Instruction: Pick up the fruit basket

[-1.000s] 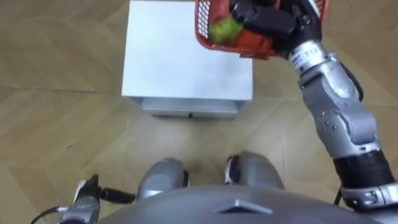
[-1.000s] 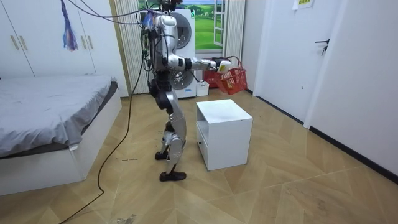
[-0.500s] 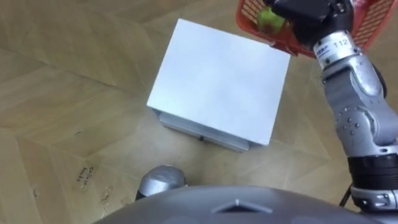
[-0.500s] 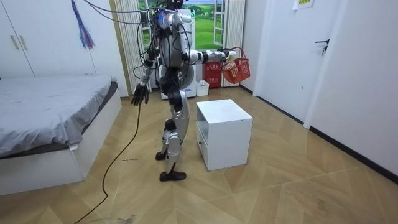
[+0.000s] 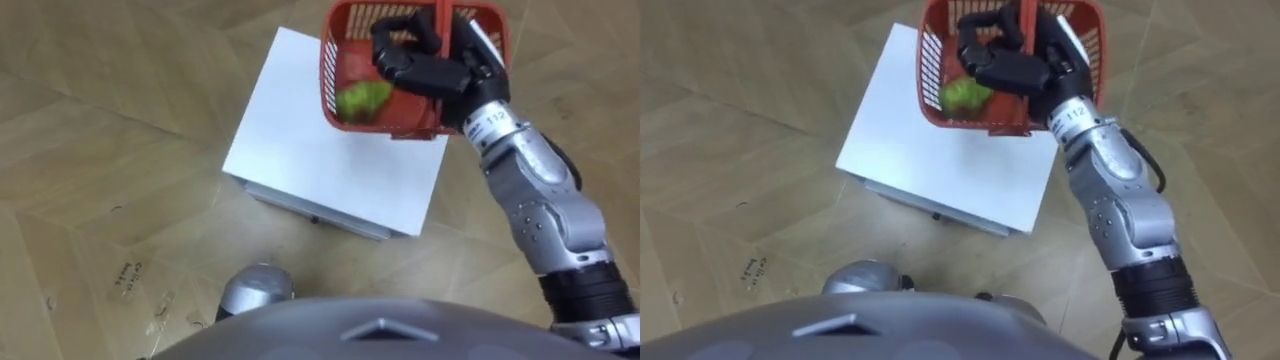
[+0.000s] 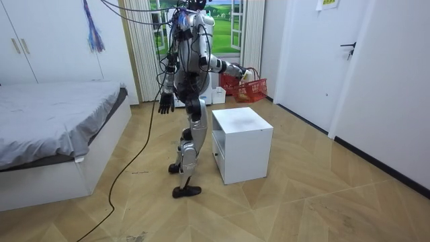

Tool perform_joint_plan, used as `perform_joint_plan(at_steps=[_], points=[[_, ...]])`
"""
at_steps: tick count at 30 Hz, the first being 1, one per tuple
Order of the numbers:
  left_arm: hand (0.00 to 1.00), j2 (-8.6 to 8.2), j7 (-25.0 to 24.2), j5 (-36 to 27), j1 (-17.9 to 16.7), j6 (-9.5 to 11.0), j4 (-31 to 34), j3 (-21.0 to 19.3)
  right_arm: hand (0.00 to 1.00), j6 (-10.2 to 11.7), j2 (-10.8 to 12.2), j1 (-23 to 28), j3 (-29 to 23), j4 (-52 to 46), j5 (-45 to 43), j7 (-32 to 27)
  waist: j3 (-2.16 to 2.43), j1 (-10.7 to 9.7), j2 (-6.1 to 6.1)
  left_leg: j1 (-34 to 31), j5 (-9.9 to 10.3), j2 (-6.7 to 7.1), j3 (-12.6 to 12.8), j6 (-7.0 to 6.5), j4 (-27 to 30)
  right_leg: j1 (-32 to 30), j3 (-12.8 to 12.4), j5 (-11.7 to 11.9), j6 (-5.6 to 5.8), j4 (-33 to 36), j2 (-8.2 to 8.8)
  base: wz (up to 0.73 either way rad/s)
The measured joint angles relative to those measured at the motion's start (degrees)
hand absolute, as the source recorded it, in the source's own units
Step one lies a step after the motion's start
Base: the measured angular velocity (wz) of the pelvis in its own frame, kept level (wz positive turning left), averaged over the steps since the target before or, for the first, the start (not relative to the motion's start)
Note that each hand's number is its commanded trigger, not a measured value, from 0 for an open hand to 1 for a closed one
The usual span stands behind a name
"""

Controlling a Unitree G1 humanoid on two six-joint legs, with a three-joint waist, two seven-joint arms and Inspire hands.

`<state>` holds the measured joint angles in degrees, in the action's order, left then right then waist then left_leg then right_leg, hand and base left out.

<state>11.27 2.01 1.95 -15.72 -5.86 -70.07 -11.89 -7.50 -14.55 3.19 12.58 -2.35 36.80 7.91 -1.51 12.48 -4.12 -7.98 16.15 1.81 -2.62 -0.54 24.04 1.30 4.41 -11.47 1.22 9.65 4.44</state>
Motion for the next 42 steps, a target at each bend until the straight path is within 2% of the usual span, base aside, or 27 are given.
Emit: perform_joint_plan(at_steps=[1, 2, 3, 4, 5, 6, 7, 8, 9, 10, 14, 20, 27, 33, 36, 40, 42], points=[[0.0, -0.4, -0.2, 0.0, 0.7, 0.0, 1.3, 1.1, 1.0, 0.0, -0.4, 0.0, -0.7, 0.1, 0.0, 0.4, 0.25, -1.0, 0.43, -4.5, -1.4, 0.33, 1.6, 0.1, -4.3, -0.7, -2.8, -0.1, 0.23, 0.0, 0.33, 0.81], [0.0, 0.04, -0.4, 0.0, 1.5, 0.0, 2.3, 2.3, 1.0, -0.1, 0.0, -0.1, -1.6, 1.0, 0.0, 0.3, 1.14, 0.1, 0.32, -6.8, -4.9, 0.02, 5.3, -2.43, -4.5, -3.2, -2.3, -1.1, 1.57, 1.5, 0.87, 0.61], [0.0, 0.15, -0.4, 0.0, 1.8, 0.1, 2.7, 2.7, 1.0, -0.2, 0.2, -0.4, -1.6, 1.2, 0.0, 0.2, 1.11, 1.2, 0.01, -6.9, -5.1, -0.25, 6.4, -2.64, -4.8, -4.3, -1.0, -1.1, 1.98, 2.2, 0.9, -0.07], [0.0, 0.28, -0.4, 0.0, 1.8, 0.1, 2.7, 3.3, 1.0, -0.4, 0.8, -0.9, -0.9, 1.3, 0.1, 0.3, 0.93, 3.2, -0.3, -6.7, -5.1, -0.46, 6.5, -2.65, -4.7, -5.1, 1.8, -1.2, 2.46, 2.1, 0.73, -0.51], [0.0, 0.21, -0.4, 0.0, 1.8, -0.2, 2.1, 4.4, 1.0, -0.4, 0.9, -1.5, 0.2, 1.3, 0.2, 0.4, 0.62, 4.4, 0.38, -6.1, -5.1, -0.53, 4.0, -2.64, -4.7, -5.7, 3.2, -1.2, 1.8, 0.8, -0.44, -0.45], [0.0, 0.14, -0.4, 0.0, 1.9, -0.3, 1.7, 5.2, 1.0, -0.2, 0.9, -1.9, 0.7, 1.4, 0.2, 0.5, 0.58, 4.5, 0.77, -5.7, -5.0, -0.68, 2.5, -2.64, -4.8, -6.0, 3.8, -0.6, 1.09, 0.0, -1.04, -0.15], [0.0, 0.15, -0.4, 0.0, 1.9, -0.4, 1.3, 6.1, 1.0, 0.0, 1.0, -2.1, 1.5, 1.7, 0.2, 0.5, 0.3, 4.3, 1.39, -4.7, -5.1, -0.65, 2.1, -2.57, -5.4, -6.6, 5.0, 2.2, 0.43, -1.5, -1.98, 0.13], [0.0, 0.02, -0.3, 0.0, 1.9, -0.4, 1.0, 6.3, 1.0, 0.0, 0.8, -1.7, 1.7, 1.9, 0.2, 0.5, 0.35, 4.1, 1.81, -4.0, -5.0, -0.55, 2.2, -2.53, -5.9, -6.8, 6.6, 2.4, -0.93, -0.8, -1.9, 0.28], [0.0, -0.09, -0.4, -0.1, 1.5, -0.5, 0.9, 7.0, 1.0, 0.0, 0.8, -1.3, 2.0, 2.8, 0.2, 0.7, 0.7, 3.5, 2.24, -3.0, -5.1, -0.54, 2.4, -2.35, -7.2, -6.2, 7.0, 2.4, -0.9, 0.0, -1.7, 0.21], [0.0, -0.16, -0.5, -0.2, 1.5, -0.5, 0.9, 7.7, 1.0, 0.0, 0.9, -1.5, 2.0, 4.0, 0.9, 1.0, 0.69, 3.3, 2.46, -2.7, -5.2, -0.68, 2.5, -2.2, -7.9, -6.1, 7.5, 2.4, -0.94, 0.2, -1.83, 0.13], [0.0, -0.13, -1.1, -0.2, 1.6, -0.6, 1.1, 9.4, 1.0, 0.0, 1.2, -1.6, 2.5, 7.5, 2.7, 1.1, 0.58, 3.0, 2.87, -3.8, -5.3, -1.01, 2.8, -1.97, -7.9, -7.5, 7.9, 2.5, -1.19, 1.0, -2.46, 0.01], [0.0, 0.42, -1.5, 0.0, 1.5, -0.1, 0.5, 11.1, 1.0, 0.0, 2.1, -1.5, 4.4, 9.5, 2.3, 3.3, 0.33, 1.9, 3.68, -5.7, -5.2, -1.03, 3.0, -2.04, -6.8, -9.6, 7.7, 2.6, -1.28, 2.6, -2.41, -0.01], [0.0, 0.42, -1.5, -0.1, 1.4, 0.3, 0.2, 11.6, 1.0, 0.6, 2.1, -1.4, 4.3, 11.7, 2.1, 3.7, 0.69, 1.6, 5.38, -6.5, -5.2, -1.01, 3.9, -2.11, -6.4, -11.3, 6.9, 2.6, -1.28, 4.1, -2.3, -0.08], [0.0, 0.43, -2.1, -0.1, 1.4, 1.2, -0.2, 11.9, 1.0, 2.0, 2.3, -1.3, 4.2, 13.6, 2.2, 3.7, 0.69, 0.3, 5.42, -7.0, -5.2, -1.08, 4.1, -2.11, -6.1, -11.9, 7.0, 2.6, -1.28, 4.2, -2.26, -0.02], [0.0, 0.48, -2.9, -0.1, 1.5, 1.8, -0.2, 12.9, 1.0, 3.8, 2.8, -1.5, 4.1, 14.5, 2.4, 3.7, 0.66, -0.2, 5.58, -7.5, -5.2, -1.1, 4.2, -2.11, -6.0, -12.4, 7.1, 2.6, -1.28, 4.2, -2.23, 0.0], [0.0, 0.49, -3.9, -0.1, 1.6, 2.5, -0.3, 14.5, 1.0, 4.4, 3.7, -2.2, 4.0, 17.4, 2.4, 3.6, 0.5, -1.0, 6.54, -7.6, -5.2, -1.1, 4.2, -2.16, -6.0, -12.4, 7.5, 2.6, -1.28, 4.2, -2.01, 0.0], [0.0, 0.56, -4.0, -0.1, 1.8, 2.5, -0.3, 14.8, 1.0, 4.4, 3.8, -2.4, 4.0, 18.3, 2.4, 3.5, 0.57, -1.1, 6.99, -7.6, -5.2, -1.04, 4.3, -2.24, -6.2, -12.5, 7.6, 2.6, -1.28, 4.2, -1.91, 0.0]])
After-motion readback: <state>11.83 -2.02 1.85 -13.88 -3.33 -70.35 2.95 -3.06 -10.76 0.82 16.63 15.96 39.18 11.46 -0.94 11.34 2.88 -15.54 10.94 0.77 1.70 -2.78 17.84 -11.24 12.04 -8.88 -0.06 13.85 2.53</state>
